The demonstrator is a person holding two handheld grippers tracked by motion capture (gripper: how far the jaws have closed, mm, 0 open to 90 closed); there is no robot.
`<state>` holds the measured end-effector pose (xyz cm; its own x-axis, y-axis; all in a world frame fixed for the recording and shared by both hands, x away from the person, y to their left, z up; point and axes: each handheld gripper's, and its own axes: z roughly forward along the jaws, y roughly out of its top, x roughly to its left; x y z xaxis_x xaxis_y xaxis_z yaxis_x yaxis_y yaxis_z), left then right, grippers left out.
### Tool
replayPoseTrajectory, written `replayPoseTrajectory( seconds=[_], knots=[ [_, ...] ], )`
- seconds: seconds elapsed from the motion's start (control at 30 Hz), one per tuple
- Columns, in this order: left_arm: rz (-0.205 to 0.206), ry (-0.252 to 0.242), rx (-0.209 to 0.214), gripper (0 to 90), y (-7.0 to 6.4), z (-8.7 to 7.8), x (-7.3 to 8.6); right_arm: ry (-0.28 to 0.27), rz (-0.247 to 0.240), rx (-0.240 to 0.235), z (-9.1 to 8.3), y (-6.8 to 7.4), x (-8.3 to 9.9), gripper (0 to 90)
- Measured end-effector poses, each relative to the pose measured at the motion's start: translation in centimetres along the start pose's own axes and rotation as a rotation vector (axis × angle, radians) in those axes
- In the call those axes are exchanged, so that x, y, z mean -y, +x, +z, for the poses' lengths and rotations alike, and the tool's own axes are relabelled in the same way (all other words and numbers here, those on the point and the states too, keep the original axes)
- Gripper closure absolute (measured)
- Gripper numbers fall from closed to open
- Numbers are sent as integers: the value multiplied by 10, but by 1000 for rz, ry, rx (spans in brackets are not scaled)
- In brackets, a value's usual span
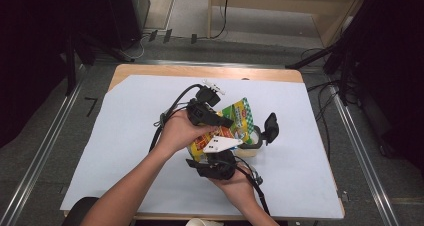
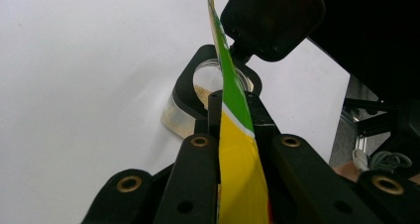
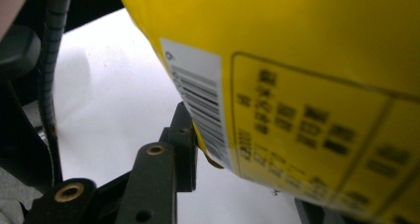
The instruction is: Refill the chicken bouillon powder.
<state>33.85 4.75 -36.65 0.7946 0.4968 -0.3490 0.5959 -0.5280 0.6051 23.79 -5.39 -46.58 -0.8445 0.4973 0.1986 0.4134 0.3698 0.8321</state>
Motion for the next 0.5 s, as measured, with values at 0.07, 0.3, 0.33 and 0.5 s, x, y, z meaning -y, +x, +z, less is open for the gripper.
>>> replayPoseTrajectory(
  seconds=[0.07,0.3,0.33,0.5],
  knots=[
    [-7,3,7,836,2,-2,0,-20,9,-8,-1,0,-1,648],
    [-39,4,24,764,6,-3,3,-36,22,-22,-1,-1,-2,650],
    [-45,0,28,746,7,-5,4,-50,28,-32,-1,-2,-3,650],
    [-75,-15,52,700,10,-12,5,-69,32,-39,-3,-2,-5,648]
  ],
)
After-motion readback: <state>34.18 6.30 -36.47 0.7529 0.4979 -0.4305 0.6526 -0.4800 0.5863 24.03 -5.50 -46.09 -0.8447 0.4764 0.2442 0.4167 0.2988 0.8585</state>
